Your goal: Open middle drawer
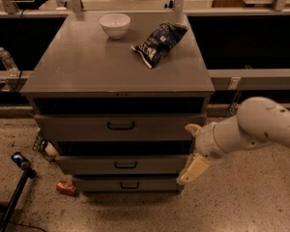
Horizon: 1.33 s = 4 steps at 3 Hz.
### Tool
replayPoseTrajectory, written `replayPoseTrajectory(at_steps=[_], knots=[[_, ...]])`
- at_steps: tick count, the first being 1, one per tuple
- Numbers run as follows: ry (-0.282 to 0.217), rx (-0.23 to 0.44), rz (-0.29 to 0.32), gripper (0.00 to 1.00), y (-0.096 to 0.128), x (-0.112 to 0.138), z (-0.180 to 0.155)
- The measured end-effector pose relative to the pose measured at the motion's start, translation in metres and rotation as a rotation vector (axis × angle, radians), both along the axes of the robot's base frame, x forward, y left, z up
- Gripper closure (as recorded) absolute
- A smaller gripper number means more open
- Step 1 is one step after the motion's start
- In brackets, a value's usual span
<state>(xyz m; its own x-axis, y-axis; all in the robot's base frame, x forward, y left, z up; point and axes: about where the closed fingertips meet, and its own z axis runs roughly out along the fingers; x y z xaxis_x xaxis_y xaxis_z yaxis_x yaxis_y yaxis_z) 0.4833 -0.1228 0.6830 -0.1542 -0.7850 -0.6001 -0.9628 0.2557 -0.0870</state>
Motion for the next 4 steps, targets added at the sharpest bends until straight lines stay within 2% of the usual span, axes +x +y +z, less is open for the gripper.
replayPoseTrajectory(at_steps=[1,2,3,4], knots=[[-0.013,0.035,-0.02,0.0,0.012,0.007,-0.051],[-0.001,0.085,-0.018,0.0,0.031,0.016,-0.105],[-0.001,0.085,-0.018,0.0,0.031,0.016,-0.105],[0.006,0.122,-0.018,0.0,0.037,0.018,-0.131]])
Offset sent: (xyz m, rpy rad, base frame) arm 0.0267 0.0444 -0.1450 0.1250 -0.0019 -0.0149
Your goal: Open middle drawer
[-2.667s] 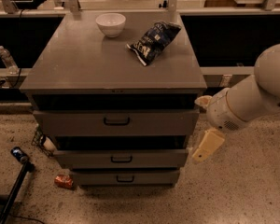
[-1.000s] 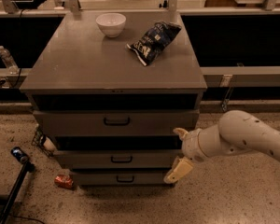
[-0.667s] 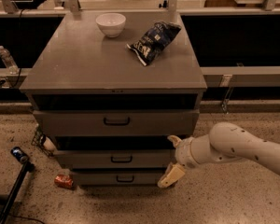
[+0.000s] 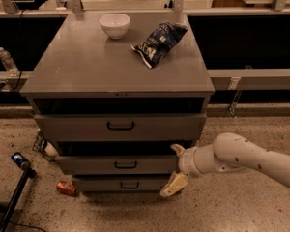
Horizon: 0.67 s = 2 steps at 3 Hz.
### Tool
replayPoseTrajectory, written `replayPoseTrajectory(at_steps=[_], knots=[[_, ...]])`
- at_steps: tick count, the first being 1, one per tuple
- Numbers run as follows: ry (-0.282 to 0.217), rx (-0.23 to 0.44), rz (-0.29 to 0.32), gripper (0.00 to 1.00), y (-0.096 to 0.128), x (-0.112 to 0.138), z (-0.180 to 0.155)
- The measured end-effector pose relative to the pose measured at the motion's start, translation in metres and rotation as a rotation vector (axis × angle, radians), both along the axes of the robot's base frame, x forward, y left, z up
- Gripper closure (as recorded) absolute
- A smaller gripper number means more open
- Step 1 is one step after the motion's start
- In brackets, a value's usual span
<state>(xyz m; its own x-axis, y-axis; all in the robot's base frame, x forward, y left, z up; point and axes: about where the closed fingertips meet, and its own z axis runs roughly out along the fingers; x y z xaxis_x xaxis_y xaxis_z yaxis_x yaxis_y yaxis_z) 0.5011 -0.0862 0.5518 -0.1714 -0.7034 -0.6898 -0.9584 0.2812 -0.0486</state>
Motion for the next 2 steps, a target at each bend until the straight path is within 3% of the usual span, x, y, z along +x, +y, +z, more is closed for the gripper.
replayPoseTrajectory(at_steps=[2], knots=[[-0.016,0.071,0.012,0.0,0.018,0.022,-0.054]])
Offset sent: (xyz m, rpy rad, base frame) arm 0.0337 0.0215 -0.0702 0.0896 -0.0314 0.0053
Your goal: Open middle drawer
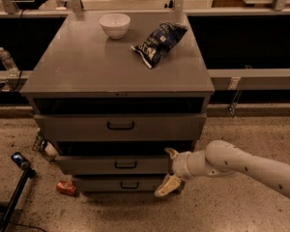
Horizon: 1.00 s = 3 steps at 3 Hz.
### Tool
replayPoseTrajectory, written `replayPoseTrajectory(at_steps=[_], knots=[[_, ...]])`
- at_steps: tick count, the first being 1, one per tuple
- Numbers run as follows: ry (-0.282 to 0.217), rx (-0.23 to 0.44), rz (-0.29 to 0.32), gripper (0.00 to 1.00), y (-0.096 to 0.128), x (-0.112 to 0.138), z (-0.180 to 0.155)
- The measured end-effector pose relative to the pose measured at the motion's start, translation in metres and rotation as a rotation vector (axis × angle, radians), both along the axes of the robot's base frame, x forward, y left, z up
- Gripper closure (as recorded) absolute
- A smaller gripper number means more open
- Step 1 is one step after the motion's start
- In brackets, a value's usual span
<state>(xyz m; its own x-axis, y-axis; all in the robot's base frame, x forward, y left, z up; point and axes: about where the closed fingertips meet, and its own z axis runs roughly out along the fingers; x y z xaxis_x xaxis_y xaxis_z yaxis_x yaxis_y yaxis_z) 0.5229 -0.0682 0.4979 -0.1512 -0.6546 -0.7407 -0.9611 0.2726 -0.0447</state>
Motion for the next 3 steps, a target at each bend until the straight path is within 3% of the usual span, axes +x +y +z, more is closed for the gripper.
replayPoseTrajectory(at_steps=[3], knots=[[-0.051,0.05,0.004,0.0,0.001,0.034,-0.03]])
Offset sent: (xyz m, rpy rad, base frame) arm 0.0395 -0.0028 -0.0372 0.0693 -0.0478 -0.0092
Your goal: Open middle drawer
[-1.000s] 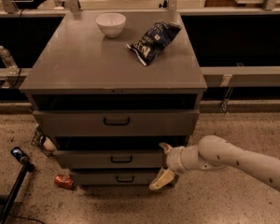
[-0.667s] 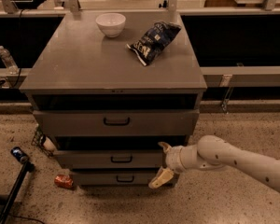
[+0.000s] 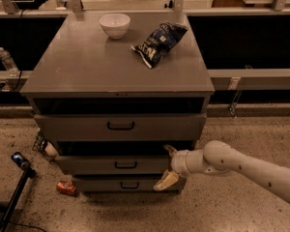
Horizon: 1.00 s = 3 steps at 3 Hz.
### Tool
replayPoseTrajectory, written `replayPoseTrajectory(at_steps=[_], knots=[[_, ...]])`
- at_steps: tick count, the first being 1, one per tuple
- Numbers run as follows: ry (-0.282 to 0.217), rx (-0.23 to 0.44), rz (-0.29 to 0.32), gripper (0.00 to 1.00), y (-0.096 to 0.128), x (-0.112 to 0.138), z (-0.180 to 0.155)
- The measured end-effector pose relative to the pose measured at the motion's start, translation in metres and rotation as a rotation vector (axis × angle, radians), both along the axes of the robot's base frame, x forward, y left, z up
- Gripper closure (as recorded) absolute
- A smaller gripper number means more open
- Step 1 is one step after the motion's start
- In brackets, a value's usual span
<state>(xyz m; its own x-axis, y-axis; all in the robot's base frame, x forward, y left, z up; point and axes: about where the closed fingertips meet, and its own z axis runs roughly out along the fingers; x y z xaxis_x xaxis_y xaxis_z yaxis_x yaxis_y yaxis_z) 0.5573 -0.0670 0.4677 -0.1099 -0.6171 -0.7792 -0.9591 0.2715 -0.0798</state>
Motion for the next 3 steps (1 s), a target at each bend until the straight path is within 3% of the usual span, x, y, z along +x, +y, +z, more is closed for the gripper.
replayPoseTrajectory(at_steps=[2,3], knots=[[0.007,-0.054,0.04,0.0,0.002,0.023,-0.021],[0.029,-0.062,0.065,0.26,0.004,0.027,-0.037]])
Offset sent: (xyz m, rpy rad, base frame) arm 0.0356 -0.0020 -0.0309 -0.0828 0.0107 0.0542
